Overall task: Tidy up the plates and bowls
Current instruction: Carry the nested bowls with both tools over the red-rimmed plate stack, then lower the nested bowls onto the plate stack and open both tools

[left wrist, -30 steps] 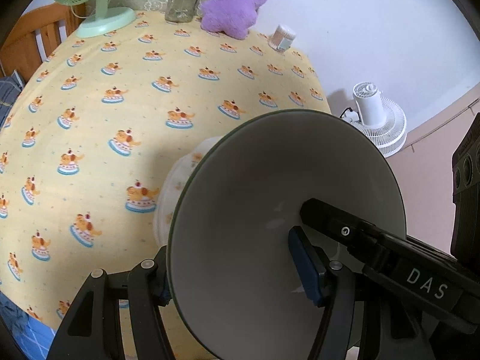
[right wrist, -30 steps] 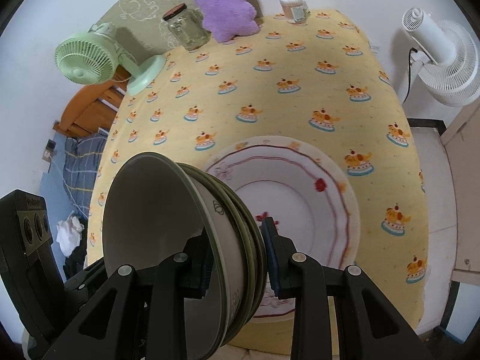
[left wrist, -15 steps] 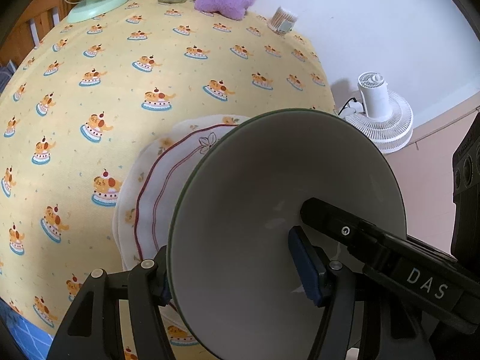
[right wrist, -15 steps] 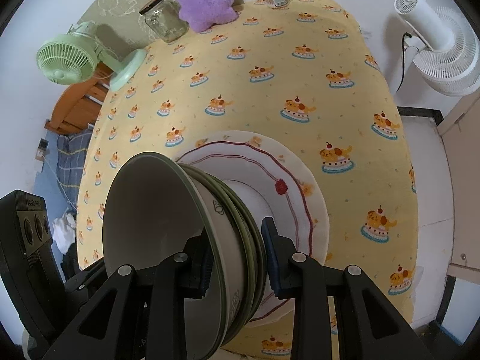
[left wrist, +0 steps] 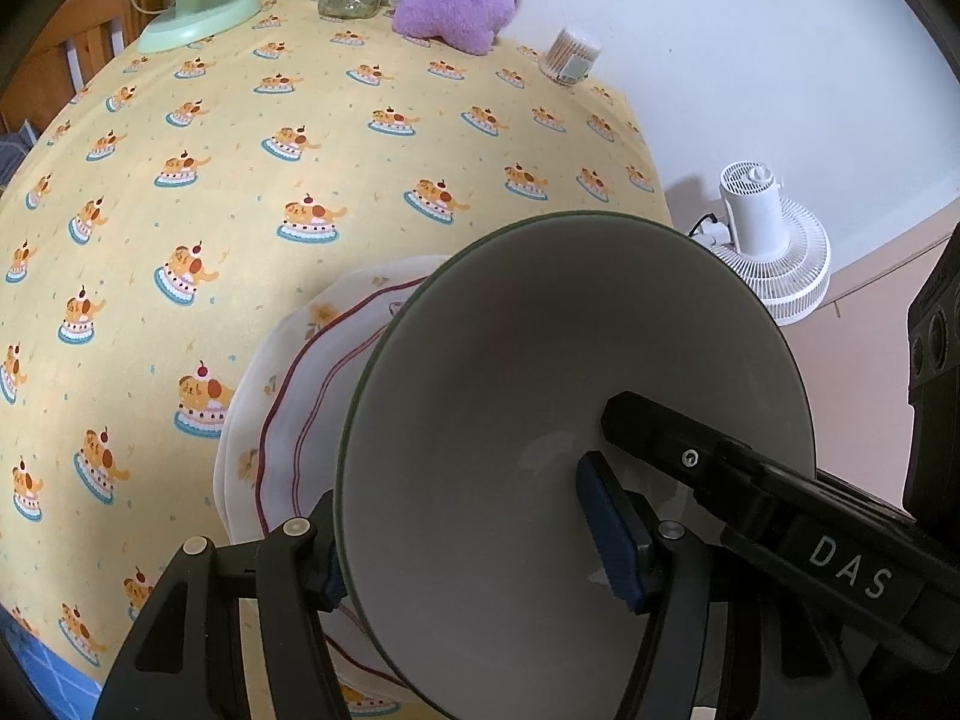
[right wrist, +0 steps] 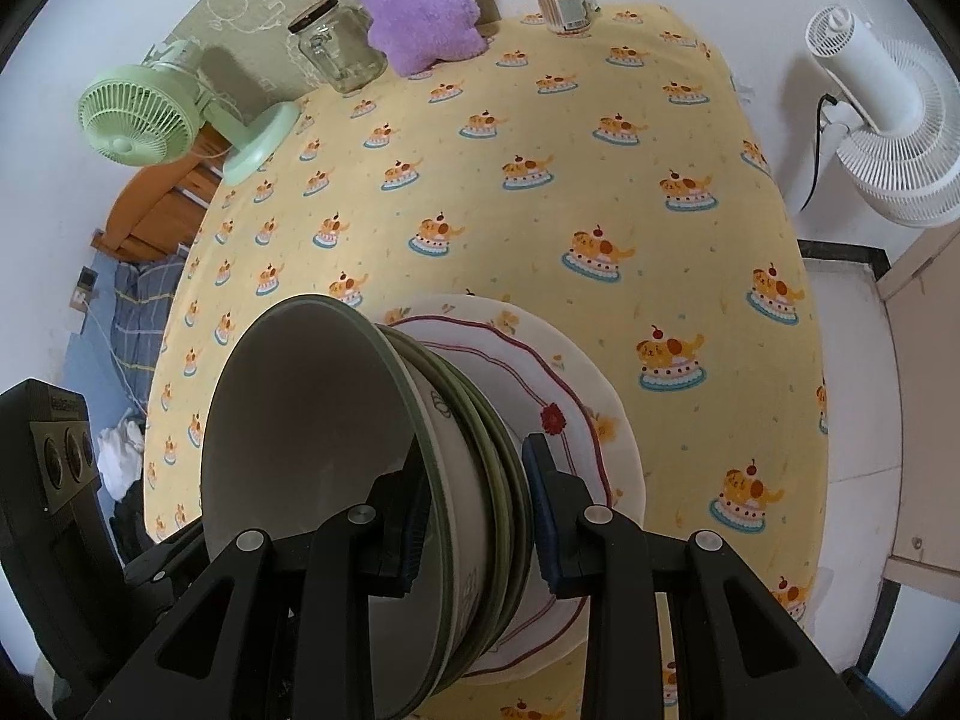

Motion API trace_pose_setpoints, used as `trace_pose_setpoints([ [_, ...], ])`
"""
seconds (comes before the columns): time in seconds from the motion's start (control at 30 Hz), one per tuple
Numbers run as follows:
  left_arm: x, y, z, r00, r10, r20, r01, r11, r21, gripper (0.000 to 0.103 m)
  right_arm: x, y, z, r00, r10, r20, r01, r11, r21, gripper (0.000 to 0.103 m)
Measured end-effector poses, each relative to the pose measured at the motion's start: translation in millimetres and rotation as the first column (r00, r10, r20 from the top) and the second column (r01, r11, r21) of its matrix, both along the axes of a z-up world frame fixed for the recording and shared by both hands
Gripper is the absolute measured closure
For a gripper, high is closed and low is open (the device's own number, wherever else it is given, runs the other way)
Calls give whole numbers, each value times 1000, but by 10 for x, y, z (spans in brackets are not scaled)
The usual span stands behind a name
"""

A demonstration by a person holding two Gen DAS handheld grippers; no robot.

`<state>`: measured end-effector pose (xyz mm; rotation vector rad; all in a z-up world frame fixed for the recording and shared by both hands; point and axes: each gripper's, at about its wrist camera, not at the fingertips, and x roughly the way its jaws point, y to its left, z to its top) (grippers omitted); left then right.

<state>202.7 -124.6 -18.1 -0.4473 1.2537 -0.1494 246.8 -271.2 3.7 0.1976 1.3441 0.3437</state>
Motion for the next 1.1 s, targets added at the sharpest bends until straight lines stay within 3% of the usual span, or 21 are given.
trace_pose_setpoints([
  [0.4, -104, -67, 109, 999, -47, 27, 44, 994, 95, 37, -187, -61, 78, 997, -61, 45, 62, 997, -38, 68],
  [0.67, -205, 22, 338, 985, -94, 145, 62, 975, 212, 36, -404, -119, 236, 982, -157, 100, 164, 984, -62, 60],
  [1.0, -409, 618, 741, 944, -99, 315, 25, 973, 231, 21, -788, 354, 733, 934, -153, 324, 230, 950, -213, 56],
  [1.1, -521, 882, 820, 930, -99, 354, 12, 970, 241, 13, -955, 551, 848, 910, -169, 379, 261, 943, -205, 56],
])
